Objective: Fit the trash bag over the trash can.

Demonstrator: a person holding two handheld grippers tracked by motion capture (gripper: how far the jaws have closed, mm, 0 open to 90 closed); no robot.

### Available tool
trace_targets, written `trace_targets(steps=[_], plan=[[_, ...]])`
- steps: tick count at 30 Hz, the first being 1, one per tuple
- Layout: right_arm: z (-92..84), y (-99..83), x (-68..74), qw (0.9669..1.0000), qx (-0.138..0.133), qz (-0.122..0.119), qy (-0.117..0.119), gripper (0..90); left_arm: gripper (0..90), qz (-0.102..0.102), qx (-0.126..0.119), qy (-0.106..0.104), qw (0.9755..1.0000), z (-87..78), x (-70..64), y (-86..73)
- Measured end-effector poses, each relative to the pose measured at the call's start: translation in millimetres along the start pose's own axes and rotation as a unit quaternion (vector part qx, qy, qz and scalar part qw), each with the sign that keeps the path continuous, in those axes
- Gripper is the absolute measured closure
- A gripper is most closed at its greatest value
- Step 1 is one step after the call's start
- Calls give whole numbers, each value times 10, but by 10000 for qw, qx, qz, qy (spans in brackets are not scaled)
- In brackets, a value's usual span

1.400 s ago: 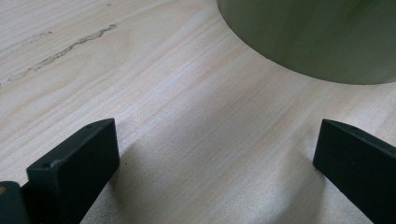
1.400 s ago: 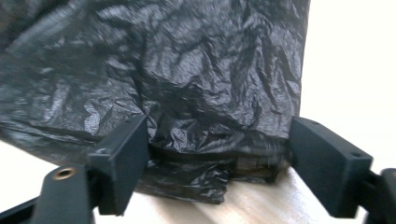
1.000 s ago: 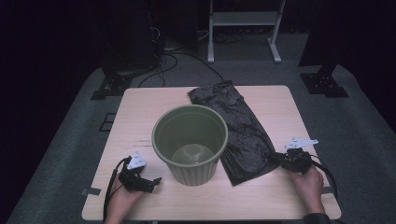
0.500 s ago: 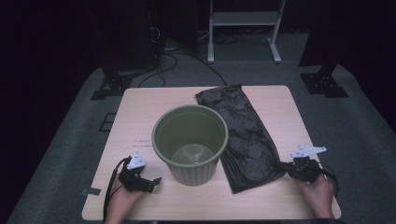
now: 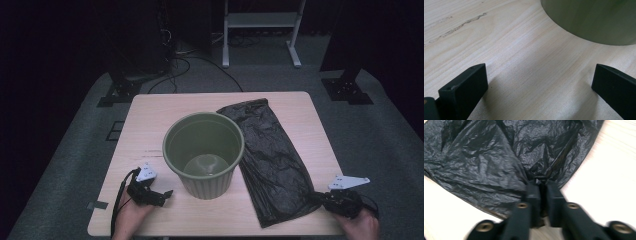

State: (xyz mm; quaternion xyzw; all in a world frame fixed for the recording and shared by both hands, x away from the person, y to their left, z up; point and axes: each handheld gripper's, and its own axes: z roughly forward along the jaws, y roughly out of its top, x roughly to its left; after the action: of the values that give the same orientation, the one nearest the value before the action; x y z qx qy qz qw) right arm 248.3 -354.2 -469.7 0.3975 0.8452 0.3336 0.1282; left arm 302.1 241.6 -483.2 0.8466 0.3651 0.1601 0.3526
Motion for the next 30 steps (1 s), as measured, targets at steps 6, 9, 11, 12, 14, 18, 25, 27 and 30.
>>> trace_targets(steps=[6,9,11,12,14,18,25,27,30], plan=[[-36,84,2,9986,-144,154,-489,303,0,-5,-1,2,10000,0,-1,0],[-24,187,21,9975,-215,161,-647,195,0,-4,0,3,10000,1,-1,0],[8,267,25,9978,-244,176,-597,163,0,-5,-1,4,10000,1,-1,0],[37,317,20,9978,-268,160,-577,155,0,-9,-1,6,10000,1,-2,0],[107,409,-1,9979,-246,149,-572,136,0,-9,-2,9,10000,1,-2,1],[219,557,-79,9981,-263,190,-515,136,0,-9,-1,11,10000,1,-2,1],[486,786,-248,9984,-124,308,-450,137,0,-13,-1,11,10000,1,-3,1],[558,841,-281,9983,-56,313,-493,137,0,-14,-2,10,10000,1,-2,1],[641,881,-330,9978,-27,415,-509,145,0,-11,-1,10,10000,1,-2,1]])
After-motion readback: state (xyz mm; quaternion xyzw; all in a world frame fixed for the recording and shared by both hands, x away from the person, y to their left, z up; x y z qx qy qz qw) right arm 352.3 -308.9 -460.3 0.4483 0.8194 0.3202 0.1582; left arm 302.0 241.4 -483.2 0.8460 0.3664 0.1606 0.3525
